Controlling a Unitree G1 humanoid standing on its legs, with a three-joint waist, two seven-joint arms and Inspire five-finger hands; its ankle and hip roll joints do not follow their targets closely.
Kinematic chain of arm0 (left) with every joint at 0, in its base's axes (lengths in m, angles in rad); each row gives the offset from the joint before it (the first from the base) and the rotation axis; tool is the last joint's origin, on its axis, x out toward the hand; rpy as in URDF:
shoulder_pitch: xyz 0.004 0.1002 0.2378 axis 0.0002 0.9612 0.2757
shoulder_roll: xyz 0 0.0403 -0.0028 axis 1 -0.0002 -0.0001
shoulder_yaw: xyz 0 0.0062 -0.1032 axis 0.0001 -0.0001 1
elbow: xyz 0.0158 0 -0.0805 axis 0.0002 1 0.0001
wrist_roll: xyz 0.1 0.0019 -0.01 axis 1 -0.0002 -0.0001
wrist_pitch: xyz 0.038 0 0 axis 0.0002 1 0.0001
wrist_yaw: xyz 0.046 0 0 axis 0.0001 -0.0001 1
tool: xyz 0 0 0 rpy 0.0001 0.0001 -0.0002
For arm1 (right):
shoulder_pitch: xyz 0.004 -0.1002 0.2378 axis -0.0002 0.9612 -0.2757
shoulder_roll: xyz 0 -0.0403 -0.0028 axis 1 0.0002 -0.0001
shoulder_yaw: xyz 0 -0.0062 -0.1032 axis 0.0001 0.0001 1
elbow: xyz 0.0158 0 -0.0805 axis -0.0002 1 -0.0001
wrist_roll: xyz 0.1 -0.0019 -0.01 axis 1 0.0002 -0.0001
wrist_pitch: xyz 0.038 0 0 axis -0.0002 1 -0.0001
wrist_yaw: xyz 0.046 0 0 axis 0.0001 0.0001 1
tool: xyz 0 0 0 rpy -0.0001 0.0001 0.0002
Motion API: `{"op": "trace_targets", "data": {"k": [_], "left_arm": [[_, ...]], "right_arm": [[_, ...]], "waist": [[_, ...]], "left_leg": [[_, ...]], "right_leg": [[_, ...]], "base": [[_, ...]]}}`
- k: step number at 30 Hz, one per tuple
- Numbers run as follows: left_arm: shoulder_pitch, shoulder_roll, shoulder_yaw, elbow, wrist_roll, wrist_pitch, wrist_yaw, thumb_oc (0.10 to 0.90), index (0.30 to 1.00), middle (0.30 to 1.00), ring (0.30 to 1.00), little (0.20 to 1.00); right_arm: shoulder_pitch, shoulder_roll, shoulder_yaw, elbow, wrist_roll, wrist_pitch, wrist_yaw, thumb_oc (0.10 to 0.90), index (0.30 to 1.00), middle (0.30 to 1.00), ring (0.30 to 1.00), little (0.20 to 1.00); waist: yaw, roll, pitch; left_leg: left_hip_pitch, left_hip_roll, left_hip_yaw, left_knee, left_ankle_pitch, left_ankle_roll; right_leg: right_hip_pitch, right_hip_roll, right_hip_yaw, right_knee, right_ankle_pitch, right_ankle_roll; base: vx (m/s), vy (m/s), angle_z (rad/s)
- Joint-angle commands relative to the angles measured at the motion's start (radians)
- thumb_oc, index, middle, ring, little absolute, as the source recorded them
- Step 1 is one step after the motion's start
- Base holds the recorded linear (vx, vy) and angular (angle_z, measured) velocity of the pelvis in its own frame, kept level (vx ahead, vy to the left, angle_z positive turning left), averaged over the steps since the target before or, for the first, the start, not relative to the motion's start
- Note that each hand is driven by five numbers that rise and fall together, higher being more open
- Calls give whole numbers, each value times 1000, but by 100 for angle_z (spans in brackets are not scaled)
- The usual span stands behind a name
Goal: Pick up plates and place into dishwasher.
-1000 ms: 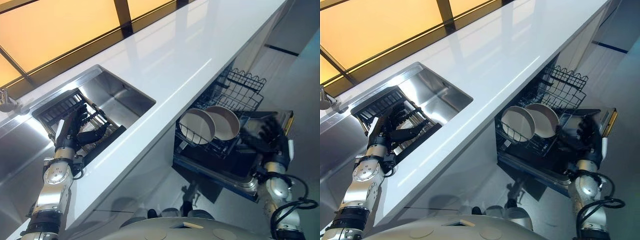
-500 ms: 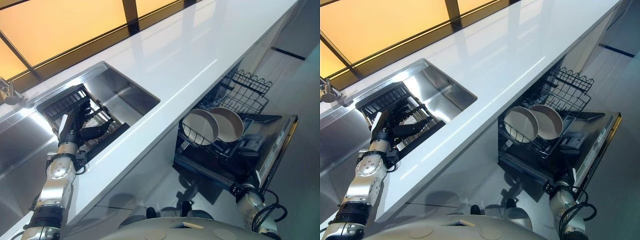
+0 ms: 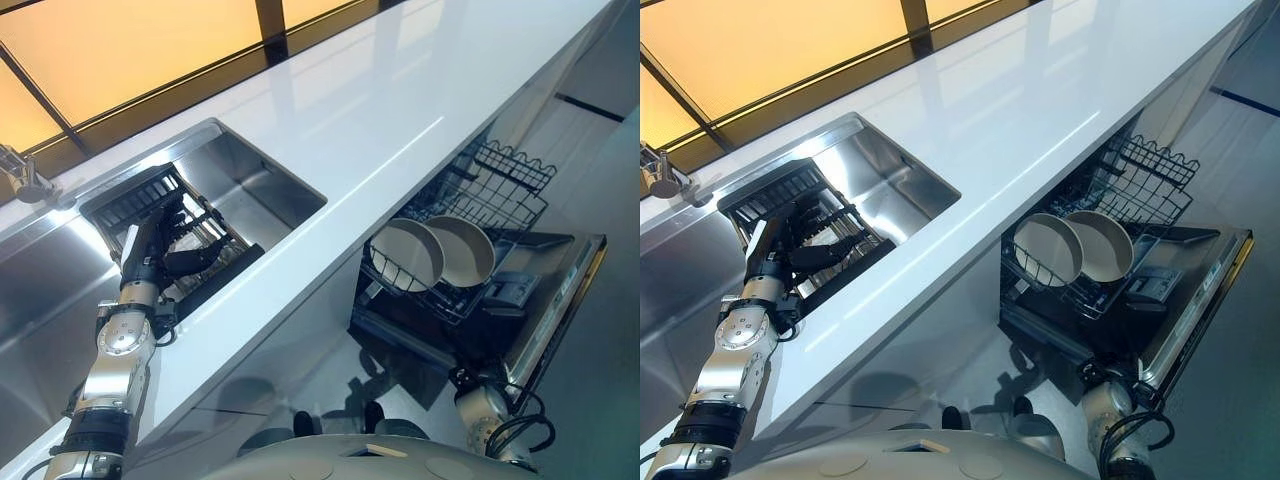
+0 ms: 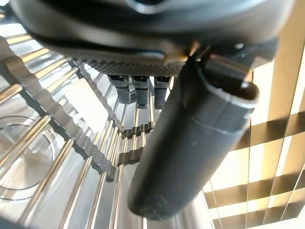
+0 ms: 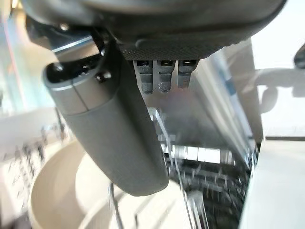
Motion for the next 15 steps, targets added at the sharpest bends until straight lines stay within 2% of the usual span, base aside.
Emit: {"op": "trace_targets", "data": {"k": [1, 3, 5, 9, 15], "left_arm": [[33, -33, -92, 21, 11, -31, 44, 800, 900, 900, 900, 900], [32, -36, -95, 24, 11, -34, 45, 800, 900, 900, 900, 900], [30, -40, -104, 29, 11, -38, 46, 800, 900, 900, 900, 900], [25, -43, -115, 33, 10, -39, 47, 800, 900, 900, 900, 900], [17, -46, -127, 37, 14, -34, 37, 800, 900, 900, 900, 900]], "right_arm": [[-125, -30, 36, -186, -211, -144, 48, 800, 900, 900, 900, 900], [-136, -39, 47, -202, -285, -162, 39, 800, 900, 900, 900, 900], [-157, -67, 74, -243, -435, -190, 16, 800, 900, 900, 900, 900], [-184, -108, 110, -291, -582, -234, -15, 800, 900, 900, 900, 900], [-216, -146, 166, -348, -651, -252, 77, 800, 900, 900, 900, 900]], "waist": [[32, -19, -12], [34, -17, -12], [38, -13, -15], [46, -10, -19], [60, -12, -27]], "left_leg": [[-29, -44, -29, 22, -41, 6], [-29, -44, -30, 23, -41, 6], [-30, -45, -33, 24, -43, 5], [-30, -46, -37, 26, -44, 5], [-29, -47, -46, 29, -45, 3]], "right_leg": [[-50, 3, -21, 112, -57, 49], [-49, 2, -22, 111, -57, 49], [-48, 1, -21, 109, -59, 49], [-45, -1, -23, 108, -63, 49], [-40, -4, -32, 109, -68, 48]], "base": [[0, 0, 0], [0, 0, 0], [0, 0, 0], [5, 2, 1], [23, 6, 7]]}}
